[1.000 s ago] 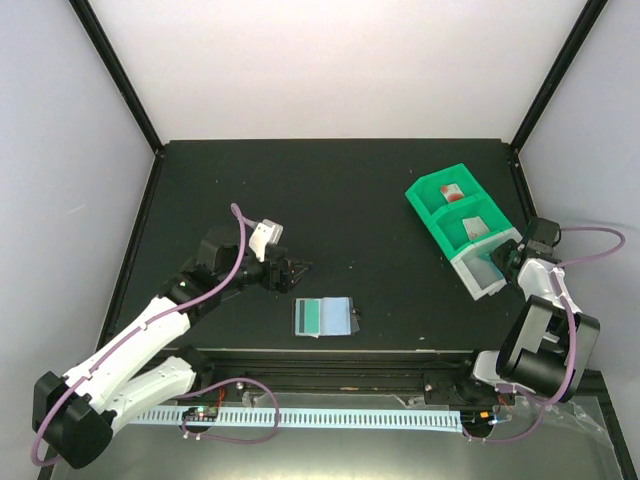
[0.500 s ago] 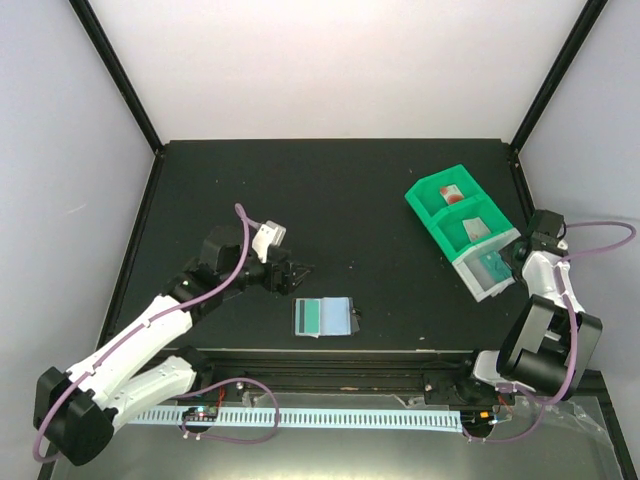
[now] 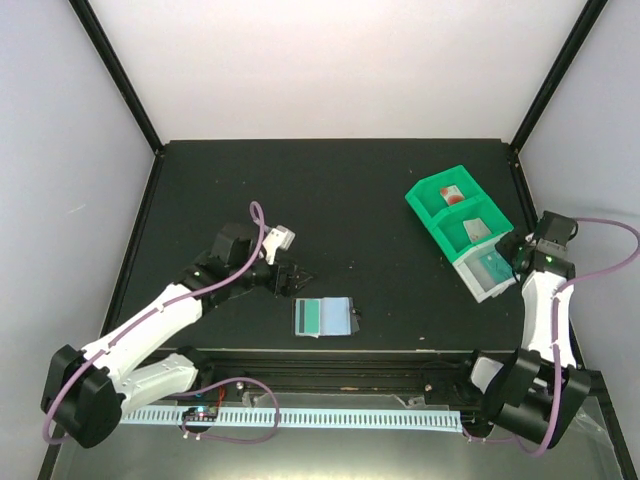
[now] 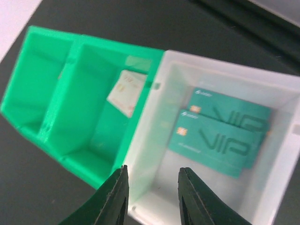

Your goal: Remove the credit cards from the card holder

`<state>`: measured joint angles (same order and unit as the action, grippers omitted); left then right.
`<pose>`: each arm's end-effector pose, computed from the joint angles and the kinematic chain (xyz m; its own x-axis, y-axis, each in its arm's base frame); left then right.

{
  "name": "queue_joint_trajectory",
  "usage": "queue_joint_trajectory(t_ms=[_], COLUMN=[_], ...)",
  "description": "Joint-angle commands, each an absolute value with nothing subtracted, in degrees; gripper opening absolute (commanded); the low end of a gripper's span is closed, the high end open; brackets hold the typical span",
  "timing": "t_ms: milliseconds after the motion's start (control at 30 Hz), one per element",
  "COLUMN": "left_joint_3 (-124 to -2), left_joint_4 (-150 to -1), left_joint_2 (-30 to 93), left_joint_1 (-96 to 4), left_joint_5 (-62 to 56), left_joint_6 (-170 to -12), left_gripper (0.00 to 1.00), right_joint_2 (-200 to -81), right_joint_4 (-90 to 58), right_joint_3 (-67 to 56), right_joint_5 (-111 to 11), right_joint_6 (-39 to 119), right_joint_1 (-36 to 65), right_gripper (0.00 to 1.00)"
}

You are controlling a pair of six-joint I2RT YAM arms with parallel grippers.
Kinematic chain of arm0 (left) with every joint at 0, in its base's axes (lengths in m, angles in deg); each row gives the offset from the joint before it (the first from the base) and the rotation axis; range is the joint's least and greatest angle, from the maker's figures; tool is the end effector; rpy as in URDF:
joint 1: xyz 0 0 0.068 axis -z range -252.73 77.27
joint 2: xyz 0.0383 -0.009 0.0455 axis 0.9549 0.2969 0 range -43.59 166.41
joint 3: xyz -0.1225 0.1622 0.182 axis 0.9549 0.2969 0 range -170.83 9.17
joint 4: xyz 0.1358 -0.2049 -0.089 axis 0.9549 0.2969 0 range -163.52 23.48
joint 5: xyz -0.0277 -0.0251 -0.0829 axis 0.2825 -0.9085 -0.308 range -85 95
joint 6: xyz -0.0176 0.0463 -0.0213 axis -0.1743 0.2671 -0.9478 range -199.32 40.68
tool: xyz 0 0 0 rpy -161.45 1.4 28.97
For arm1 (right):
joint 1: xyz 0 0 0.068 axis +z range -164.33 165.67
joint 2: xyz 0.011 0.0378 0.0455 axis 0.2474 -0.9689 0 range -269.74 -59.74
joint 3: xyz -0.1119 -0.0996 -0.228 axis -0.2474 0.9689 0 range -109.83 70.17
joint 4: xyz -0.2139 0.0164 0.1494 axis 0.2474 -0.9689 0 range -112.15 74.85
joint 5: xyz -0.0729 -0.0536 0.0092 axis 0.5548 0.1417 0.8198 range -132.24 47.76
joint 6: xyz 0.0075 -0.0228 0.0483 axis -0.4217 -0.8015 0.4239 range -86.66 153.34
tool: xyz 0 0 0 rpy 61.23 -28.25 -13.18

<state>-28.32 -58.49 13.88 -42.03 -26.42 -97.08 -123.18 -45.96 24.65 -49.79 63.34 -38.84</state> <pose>0.1748 -0.1253 0.2488 -0.7146 0.1215 -0.6889 0.6141 0.5805 -0.5347 0.2072 -0.0894 0.2492 -0.4259 0.7391 -0.5219 0.6299 0.6563 0.4154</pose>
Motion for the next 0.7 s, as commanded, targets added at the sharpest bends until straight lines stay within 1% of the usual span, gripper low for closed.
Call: queue_joint_trajectory(t_ms=[0,200,300,400,500,567,667], left_joint_3=[-30.4,-26.2,-23.8,-21.3,-20.2,-19.3,-17.6], left_joint_4=[-57.3,-63.4,-66.1,-67.8,-68.7,-69.7,-70.8], left_joint_2=[16.4,17.5,18.5,21.3,24.6,25.6,25.9], left_joint_1=[-42.7,-42.7,-42.7,-42.8,-42.8,-42.8,-42.8], left_joint_5=[-28.2,-29.6,-29.4,-26.7,-26.5,-26.1,-25.0], left_joint_6=[-98.4,-102.4,-103.6,-105.0,-105.8,-106.8,-107.9], left_gripper=[0.86,0.78,0.77,0.75,0.71,0.7,0.68], right_joint_2=[-120.1,-116.1,-114.9,-115.4,-115.4,-115.2,-116.4], right_joint_4=[-46.1,-46.7,-45.0,-42.8,-39.4,-37.3,-34.9], right_joint_3=[26.2,28.3,30.9,33.1,35.6,37.2,38.3], right_joint_5=[-59.2,-60.1,-60.5,-60.3,-60.4,-61.7,-63.1], right_joint_6=[60.7,62.0,64.8,67.4,69.8,71.7,73.6], right_joint_1=[-37.4,-29.7,-25.0,-17.8,-12.0,-9.2,-2.5], right_gripper=[0.32,0.32,0.32,0.33,0.32,0.31,0.3])
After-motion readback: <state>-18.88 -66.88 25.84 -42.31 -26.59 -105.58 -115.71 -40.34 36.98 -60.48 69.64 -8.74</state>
